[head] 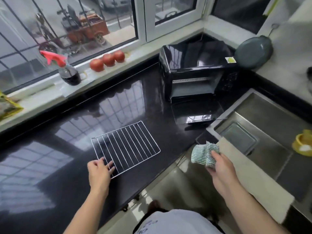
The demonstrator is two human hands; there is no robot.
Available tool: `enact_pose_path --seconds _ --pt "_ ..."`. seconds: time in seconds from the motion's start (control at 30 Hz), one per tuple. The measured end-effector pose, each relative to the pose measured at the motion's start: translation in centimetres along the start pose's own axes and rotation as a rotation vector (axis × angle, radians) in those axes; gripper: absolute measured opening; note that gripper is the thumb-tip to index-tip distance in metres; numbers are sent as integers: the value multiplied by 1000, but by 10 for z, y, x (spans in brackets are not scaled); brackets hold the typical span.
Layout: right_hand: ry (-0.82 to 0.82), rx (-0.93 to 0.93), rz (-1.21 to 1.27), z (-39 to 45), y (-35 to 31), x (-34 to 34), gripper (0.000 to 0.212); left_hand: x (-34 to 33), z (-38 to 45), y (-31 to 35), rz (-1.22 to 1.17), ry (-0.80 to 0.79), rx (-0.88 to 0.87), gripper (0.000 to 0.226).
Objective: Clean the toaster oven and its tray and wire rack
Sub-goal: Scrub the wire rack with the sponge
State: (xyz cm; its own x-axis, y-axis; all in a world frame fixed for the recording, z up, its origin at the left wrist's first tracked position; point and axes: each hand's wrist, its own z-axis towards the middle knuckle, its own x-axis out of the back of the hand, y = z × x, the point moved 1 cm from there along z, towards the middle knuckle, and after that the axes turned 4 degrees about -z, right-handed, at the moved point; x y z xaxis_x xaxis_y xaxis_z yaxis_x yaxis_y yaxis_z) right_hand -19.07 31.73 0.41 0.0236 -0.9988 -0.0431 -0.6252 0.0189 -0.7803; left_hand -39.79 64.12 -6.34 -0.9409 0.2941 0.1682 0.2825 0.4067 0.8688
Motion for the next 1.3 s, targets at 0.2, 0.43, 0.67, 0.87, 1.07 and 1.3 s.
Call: enact_pose_path --seconds 0.2,0.43,0.67,0.87,1.07,1.3 --pt "-8 -18 81 16 -17 34 21 -36 -43 55 -342 -185 -113 14" --pt "43 110 211 41 -108 103 61 -180 -136 127 -354 -600 -200 17" --pt "-51 178 87 68 -154 163 27 -311 -234 128 -314 -793 -188 15" --pt "-154 62 134 84 -155 217 28 -350 -258 119 -191 -923 -71 29" --pt "19 119 -230 92 -172 228 30 -366 -257 132 34 -1108 -2 49" --pt "-154 96 53 107 -180 246 43 -380 -260 140 126 -1196 -49 46"
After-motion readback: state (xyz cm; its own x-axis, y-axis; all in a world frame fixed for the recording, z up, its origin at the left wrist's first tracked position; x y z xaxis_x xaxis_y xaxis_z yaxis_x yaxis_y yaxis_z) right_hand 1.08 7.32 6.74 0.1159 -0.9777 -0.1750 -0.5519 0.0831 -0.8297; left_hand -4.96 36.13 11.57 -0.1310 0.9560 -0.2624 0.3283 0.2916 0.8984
